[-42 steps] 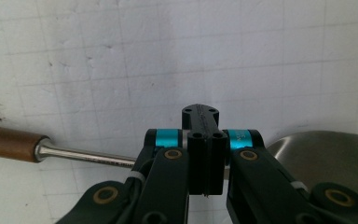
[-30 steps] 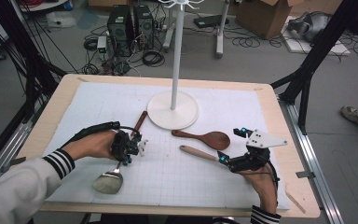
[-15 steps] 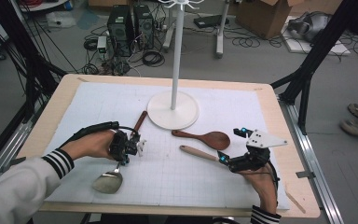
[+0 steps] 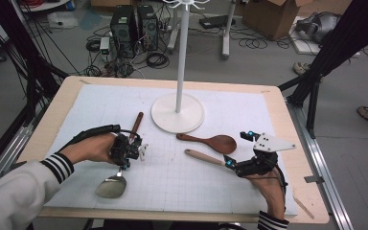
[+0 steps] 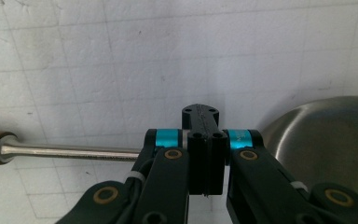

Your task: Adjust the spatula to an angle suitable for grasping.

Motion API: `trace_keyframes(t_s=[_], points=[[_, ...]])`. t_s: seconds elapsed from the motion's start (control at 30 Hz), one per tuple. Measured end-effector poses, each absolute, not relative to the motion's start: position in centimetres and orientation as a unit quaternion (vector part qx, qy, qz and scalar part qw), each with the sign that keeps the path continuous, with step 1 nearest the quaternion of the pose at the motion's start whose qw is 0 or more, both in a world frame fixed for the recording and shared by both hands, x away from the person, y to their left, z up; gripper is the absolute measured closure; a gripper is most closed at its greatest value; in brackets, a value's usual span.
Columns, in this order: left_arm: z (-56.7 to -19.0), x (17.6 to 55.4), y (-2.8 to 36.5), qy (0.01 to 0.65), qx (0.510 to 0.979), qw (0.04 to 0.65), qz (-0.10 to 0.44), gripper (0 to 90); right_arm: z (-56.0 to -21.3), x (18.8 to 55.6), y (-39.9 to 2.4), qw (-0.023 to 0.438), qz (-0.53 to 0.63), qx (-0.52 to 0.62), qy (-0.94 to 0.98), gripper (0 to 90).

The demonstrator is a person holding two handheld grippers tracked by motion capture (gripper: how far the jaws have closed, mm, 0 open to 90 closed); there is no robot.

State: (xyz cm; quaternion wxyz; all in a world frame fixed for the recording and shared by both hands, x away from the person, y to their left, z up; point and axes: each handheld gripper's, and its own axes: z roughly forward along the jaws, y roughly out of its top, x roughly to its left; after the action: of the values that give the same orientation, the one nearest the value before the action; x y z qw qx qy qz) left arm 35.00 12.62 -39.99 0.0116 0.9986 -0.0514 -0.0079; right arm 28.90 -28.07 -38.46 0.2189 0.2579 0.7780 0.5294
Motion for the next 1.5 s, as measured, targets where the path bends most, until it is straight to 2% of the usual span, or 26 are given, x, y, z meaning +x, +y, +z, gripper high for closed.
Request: trace_keyframes(t_s=[0.63,1.5], points=[[-40.2,34.7,13.2,-0.055,0.998,0.004,-0.012,90.0,-38.4,28.9,-28.0,0.220,0.530,0.258,0.777,0.7],[-39.8,35.0,16.5,-0.035,0.999,0.000,-0.011,90.0,-38.4,28.9,-28.1,0.219,0.529,0.258,0.778,0.7]])
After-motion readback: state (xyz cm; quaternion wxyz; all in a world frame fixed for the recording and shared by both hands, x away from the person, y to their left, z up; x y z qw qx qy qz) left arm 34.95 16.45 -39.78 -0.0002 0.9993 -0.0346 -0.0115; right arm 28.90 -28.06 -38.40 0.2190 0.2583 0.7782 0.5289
